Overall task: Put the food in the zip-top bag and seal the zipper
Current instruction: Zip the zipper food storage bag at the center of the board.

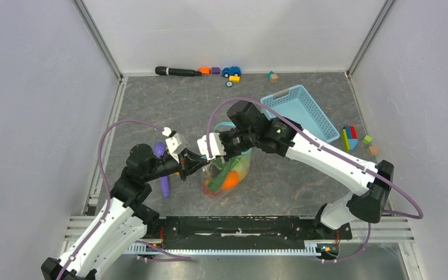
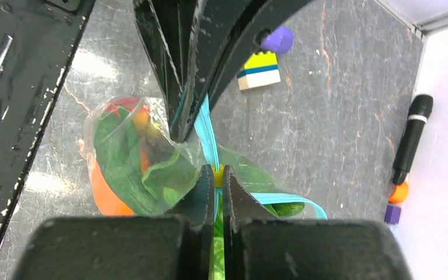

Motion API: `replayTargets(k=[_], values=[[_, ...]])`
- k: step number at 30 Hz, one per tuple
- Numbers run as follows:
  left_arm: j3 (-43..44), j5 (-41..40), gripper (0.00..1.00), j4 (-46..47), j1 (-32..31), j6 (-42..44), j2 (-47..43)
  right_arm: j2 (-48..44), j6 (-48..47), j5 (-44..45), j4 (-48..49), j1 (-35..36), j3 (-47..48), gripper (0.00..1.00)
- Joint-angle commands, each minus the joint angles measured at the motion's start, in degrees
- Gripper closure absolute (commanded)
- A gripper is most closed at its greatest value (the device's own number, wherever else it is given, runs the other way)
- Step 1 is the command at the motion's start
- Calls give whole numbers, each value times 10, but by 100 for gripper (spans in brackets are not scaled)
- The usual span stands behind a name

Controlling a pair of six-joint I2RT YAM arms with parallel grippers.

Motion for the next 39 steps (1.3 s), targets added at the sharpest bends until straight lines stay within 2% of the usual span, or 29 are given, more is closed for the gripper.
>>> replayTargets(k=[1, 16, 20, 25, 29, 30, 31, 32, 33, 35, 39], values=[[11, 21, 98, 23, -4, 15, -23, -37, 2, 143, -18, -38, -19, 100], [10, -25, 98, 19, -3, 11, -27, -97, 0, 215, 4, -69, -57, 100], [8, -29, 98, 19, -3, 11, -32, -108, 1, 228, 8, -95, -69, 100], [8, -35, 98, 20, -4, 11, -30, -116, -2, 208, 6, -113, -81, 100], [13, -39, 97, 32, -3, 2, -16, -121, -15, 116, -2, -112, -77, 100], [18, -40, 85, 35, -3, -4, -13, -122, -12, 95, 1, -112, -73, 100], [22, -39, 62, 38, -4, -9, -6, -121, -5, 67, 7, -112, -71, 100], [29, -33, 34, 39, -3, -12, 1, -119, 8, 46, 17, -110, -70, 100], [37, -26, 14, 39, -4, -14, 8, -115, 24, 38, 33, -106, -68, 100], [51, -10, 1, 66, -4, -14, 25, -107, 76, 46, 63, -96, -61, 100], [90, -5, 0, 74, -7, 9, 71, -91, 127, 60, 58, -82, -38, 100]])
